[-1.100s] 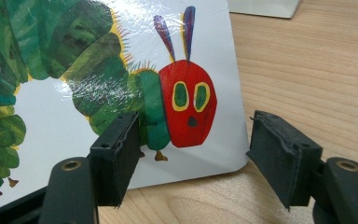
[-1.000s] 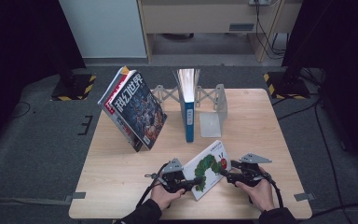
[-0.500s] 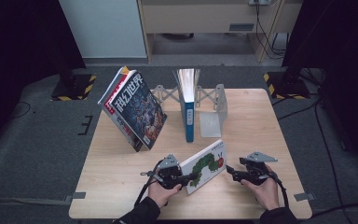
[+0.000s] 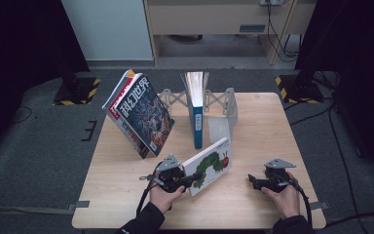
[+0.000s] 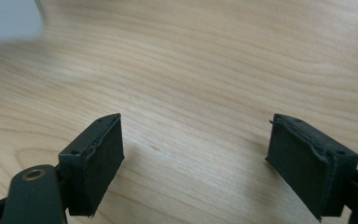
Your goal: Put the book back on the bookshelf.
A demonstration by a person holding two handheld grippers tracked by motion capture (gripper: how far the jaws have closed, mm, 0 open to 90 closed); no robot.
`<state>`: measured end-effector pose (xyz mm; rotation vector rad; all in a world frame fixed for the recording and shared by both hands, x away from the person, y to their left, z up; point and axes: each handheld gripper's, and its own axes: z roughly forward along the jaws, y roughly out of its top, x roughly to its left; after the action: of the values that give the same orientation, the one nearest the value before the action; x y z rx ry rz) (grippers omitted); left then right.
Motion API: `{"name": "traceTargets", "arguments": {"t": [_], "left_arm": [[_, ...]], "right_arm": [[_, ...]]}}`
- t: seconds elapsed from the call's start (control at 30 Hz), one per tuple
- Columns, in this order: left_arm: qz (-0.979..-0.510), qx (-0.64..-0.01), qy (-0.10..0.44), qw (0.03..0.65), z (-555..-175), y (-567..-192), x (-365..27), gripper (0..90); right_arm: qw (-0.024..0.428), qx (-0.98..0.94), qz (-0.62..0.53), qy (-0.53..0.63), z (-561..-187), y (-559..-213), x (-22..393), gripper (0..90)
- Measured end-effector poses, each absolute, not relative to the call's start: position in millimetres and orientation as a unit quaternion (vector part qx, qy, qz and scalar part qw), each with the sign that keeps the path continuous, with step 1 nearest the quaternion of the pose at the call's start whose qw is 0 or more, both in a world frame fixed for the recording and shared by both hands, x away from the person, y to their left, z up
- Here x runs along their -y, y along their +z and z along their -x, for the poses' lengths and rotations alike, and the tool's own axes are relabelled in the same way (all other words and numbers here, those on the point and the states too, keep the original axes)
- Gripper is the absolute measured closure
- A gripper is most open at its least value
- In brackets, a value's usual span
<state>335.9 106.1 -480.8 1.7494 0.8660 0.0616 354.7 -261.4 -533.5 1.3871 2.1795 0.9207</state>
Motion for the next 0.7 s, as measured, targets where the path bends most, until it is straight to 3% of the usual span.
{"name": "traceTargets", "arguments": {"t": [0.27,0.7], "left_arm": [[-0.731,-0.377,0.055,0.566,-341,-466,-110,74.7],[-0.723,-0.39,0.135,0.555,-364,-450,-83,74.7]], "right_arm": [[0.21,-0.776,-0.496,0.329,-356,-538,263,9.2],[0.207,-0.775,-0.498,0.329,-356,-539,263,7.4]]}}
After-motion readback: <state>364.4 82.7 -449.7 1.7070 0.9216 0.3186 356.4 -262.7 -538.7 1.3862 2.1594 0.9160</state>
